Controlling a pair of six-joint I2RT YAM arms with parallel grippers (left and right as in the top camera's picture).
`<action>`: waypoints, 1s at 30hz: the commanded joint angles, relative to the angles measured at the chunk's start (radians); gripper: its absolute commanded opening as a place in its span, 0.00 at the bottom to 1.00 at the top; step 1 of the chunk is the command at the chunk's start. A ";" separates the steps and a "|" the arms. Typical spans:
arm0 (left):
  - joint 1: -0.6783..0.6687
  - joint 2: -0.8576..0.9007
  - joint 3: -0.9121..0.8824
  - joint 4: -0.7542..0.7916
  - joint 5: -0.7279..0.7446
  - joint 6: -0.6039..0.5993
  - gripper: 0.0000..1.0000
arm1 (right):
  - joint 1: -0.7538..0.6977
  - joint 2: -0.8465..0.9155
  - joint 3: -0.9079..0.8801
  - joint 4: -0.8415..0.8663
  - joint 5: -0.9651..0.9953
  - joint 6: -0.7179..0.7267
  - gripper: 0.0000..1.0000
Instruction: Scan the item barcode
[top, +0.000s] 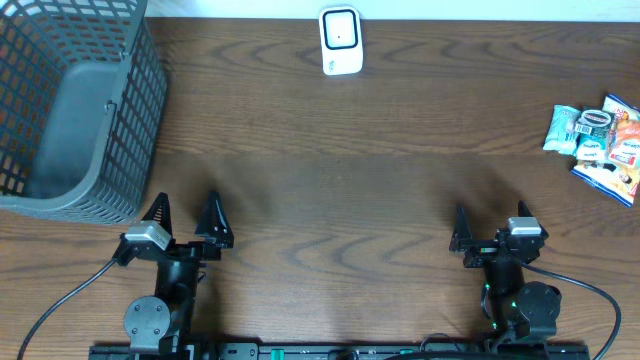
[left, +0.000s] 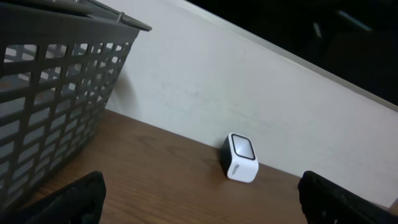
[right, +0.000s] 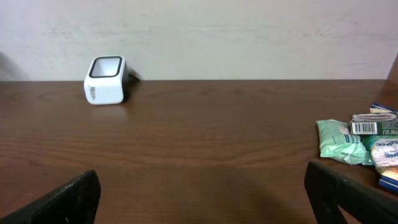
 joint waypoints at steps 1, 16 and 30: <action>0.006 -0.009 -0.008 0.024 -0.013 -0.005 0.98 | 0.001 -0.006 -0.002 -0.004 0.004 0.003 0.99; 0.006 -0.009 -0.009 0.106 -0.013 -0.006 0.98 | 0.001 -0.006 -0.002 -0.004 0.004 0.003 0.99; 0.006 -0.009 -0.011 0.199 -0.012 -0.006 0.98 | 0.001 -0.006 -0.002 -0.004 0.004 0.003 0.99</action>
